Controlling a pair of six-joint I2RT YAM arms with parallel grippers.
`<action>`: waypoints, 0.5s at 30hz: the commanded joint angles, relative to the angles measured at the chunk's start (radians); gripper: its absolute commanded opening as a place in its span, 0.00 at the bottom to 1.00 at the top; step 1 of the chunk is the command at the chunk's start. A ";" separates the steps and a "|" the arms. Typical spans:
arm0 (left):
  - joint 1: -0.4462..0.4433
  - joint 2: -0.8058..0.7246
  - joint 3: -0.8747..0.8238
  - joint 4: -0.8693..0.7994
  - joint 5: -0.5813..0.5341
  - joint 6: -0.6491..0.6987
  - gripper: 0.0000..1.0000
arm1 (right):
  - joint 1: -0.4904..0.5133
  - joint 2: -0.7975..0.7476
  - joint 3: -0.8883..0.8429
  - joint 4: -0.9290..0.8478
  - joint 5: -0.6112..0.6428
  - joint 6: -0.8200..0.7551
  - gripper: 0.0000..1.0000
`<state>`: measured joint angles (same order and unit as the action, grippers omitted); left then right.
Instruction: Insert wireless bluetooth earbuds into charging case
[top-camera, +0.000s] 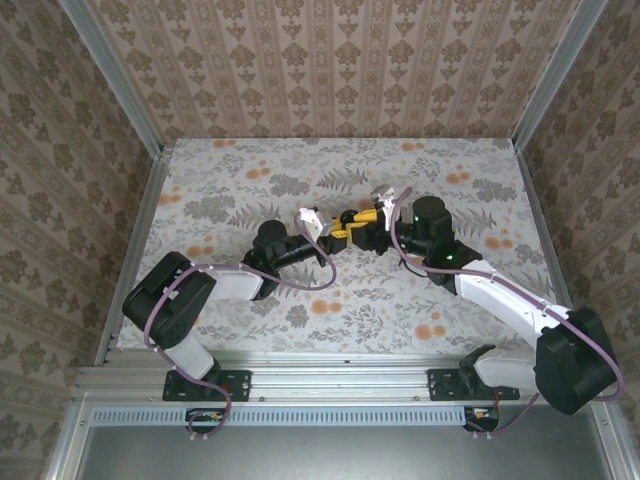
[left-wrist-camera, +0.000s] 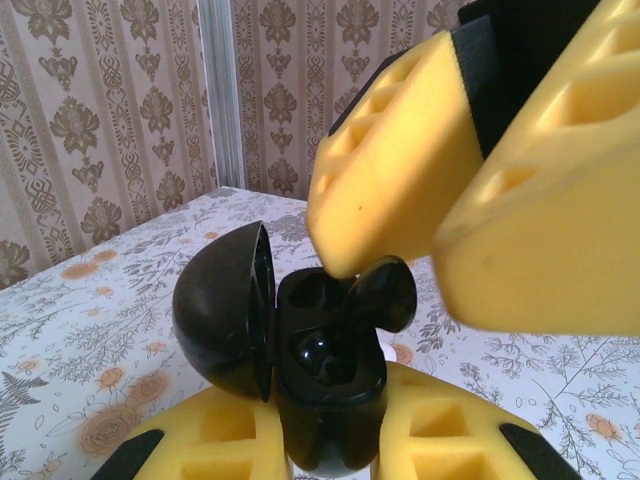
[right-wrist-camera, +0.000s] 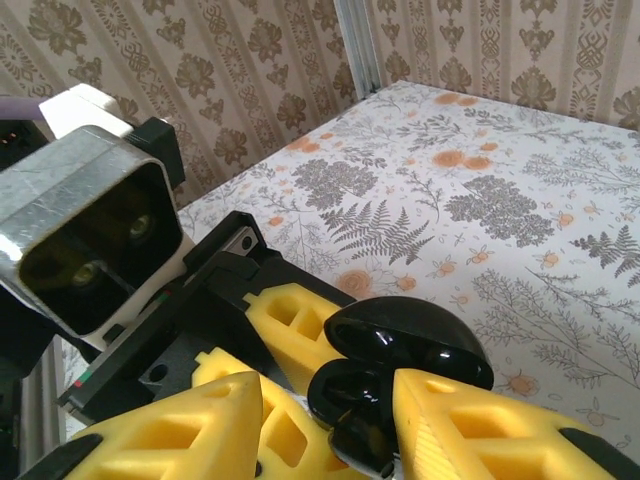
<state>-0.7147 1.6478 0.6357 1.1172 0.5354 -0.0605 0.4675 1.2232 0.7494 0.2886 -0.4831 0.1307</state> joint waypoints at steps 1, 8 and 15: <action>-0.008 -0.026 0.016 0.047 0.003 -0.018 0.02 | -0.001 -0.040 0.010 -0.005 -0.030 0.004 0.42; -0.008 -0.032 0.008 0.043 0.004 -0.011 0.02 | -0.016 -0.089 0.010 -0.001 -0.058 0.006 0.47; -0.008 -0.057 -0.003 0.022 0.004 0.004 0.02 | -0.043 -0.128 -0.008 0.001 -0.119 -0.038 0.49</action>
<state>-0.7147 1.6283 0.6353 1.1141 0.5350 -0.0601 0.4358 1.1282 0.7494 0.2874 -0.5495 0.1257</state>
